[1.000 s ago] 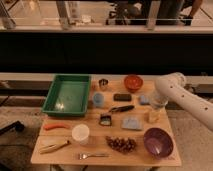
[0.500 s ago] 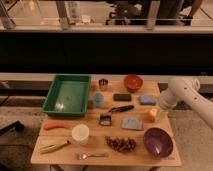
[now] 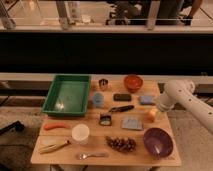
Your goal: Place apple in tray
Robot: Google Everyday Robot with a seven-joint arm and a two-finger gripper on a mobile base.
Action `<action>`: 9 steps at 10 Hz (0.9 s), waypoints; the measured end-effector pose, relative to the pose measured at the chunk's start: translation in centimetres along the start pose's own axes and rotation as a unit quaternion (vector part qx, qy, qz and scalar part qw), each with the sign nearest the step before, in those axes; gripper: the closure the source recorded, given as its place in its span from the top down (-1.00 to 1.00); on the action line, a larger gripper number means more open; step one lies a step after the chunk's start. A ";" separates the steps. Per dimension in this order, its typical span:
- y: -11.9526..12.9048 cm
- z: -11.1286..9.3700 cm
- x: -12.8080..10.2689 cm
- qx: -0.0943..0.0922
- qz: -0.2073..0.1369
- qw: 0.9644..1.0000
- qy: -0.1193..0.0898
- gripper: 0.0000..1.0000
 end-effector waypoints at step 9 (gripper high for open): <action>0.1 1.2 2.6 -0.015 0.055 0.998 -0.020 -0.55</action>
